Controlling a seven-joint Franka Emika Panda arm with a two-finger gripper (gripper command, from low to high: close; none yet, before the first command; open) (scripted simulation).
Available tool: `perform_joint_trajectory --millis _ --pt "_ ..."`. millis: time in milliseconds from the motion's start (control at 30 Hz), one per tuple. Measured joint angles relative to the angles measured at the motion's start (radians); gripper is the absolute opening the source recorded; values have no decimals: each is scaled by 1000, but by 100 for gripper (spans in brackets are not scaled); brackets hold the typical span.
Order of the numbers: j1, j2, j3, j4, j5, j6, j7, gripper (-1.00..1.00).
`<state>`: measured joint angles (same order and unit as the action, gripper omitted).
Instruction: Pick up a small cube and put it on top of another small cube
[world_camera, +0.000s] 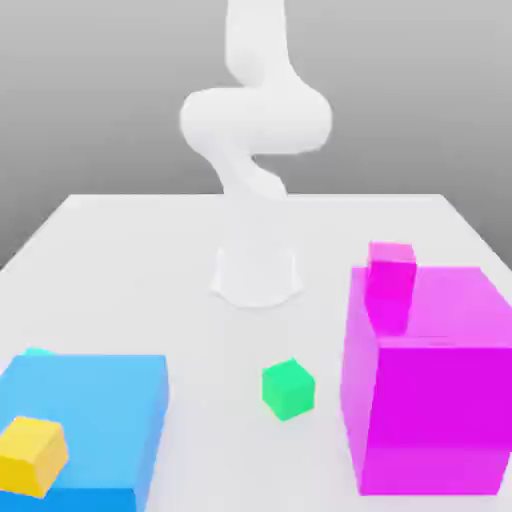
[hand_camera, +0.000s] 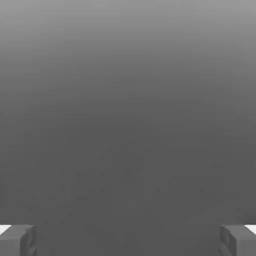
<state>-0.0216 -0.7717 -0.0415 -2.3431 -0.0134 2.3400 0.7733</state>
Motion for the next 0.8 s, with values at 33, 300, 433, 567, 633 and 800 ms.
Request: perform_joint_trajectory --millis 33,300,433,567,633,800 --pt "-2 27 -13 -31 -6 28 -17 0" --pt "40 266 -47 -283 -36 238 -149 0" --pt "66 391 -65 -416 -46 347 -223 0" --pt "122 547 -68 -558 -46 467 -304 0" --pt "237 643 -37 -609 -23 520 -398 0" --pt "231 833 -18 -603 27 669 -381 0"
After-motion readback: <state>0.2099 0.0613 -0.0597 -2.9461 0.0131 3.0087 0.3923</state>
